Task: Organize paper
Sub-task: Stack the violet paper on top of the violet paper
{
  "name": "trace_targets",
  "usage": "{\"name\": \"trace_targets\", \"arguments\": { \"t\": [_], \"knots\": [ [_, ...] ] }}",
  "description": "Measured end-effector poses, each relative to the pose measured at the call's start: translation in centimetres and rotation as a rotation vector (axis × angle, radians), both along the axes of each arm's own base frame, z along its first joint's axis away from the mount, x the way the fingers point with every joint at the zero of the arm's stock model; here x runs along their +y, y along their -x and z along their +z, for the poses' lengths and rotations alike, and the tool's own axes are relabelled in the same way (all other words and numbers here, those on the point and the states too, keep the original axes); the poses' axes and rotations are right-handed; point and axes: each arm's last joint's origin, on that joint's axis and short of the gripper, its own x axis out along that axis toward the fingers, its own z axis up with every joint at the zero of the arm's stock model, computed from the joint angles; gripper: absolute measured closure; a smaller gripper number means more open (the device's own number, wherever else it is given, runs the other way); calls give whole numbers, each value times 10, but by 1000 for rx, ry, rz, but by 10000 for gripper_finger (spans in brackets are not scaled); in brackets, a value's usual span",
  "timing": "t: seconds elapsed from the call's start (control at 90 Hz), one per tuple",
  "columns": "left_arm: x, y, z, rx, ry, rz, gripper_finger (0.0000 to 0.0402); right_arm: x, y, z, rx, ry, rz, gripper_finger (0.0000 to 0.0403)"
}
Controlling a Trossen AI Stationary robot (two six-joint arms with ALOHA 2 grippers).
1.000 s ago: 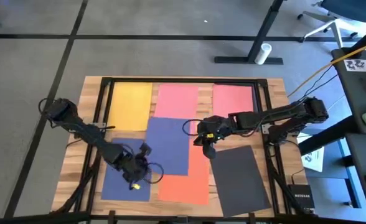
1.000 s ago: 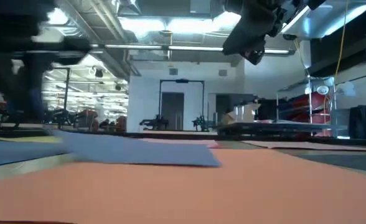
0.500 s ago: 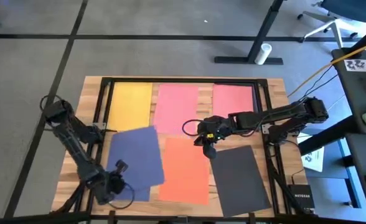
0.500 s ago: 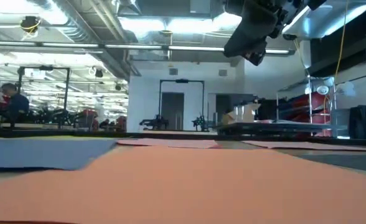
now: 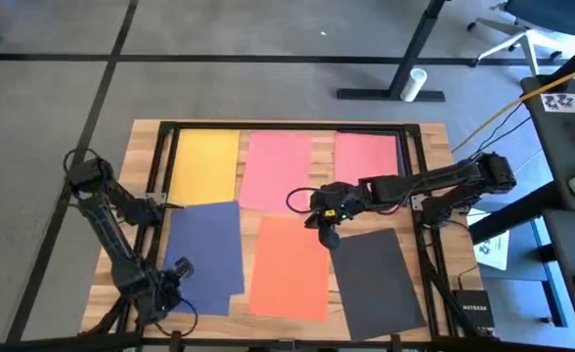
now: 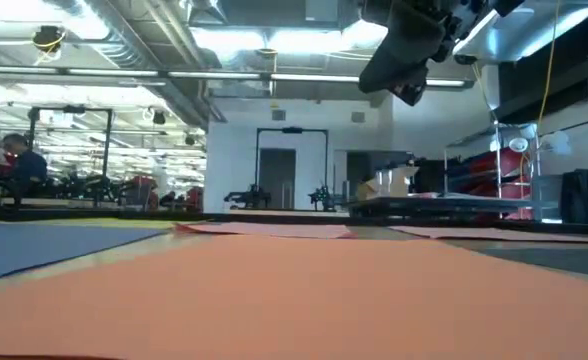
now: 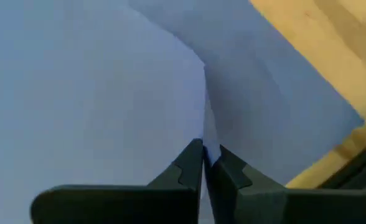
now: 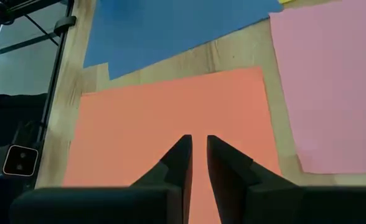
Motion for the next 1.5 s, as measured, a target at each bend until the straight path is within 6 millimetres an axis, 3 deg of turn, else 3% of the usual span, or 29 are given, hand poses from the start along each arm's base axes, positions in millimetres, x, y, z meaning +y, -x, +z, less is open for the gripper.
{"name": "trace_targets", "arguments": {
  "t": [0.3, 0.667, 1.089, 1.344, 1.5],
  "knots": [
    [-9, 3, 1, -49, 21, -268, 401, 0, 0, 0, 2, 1, -1, 366],
    [-18, 26, 1, -41, 26, -365, 401, 0, 1, -2, 20, 3, -1, 366],
    [-19, 38, 4, -61, -12, -335, 401, 0, 1, -2, 20, 2, -1, 366],
    [-20, 32, 8, -63, 10, -261, 402, -1, 1, -1, 16, 14, -14, 363],
    [-18, 23, 10, -35, 32, -187, 402, -1, 1, -1, 15, 18, -19, 339]
  ]
}}
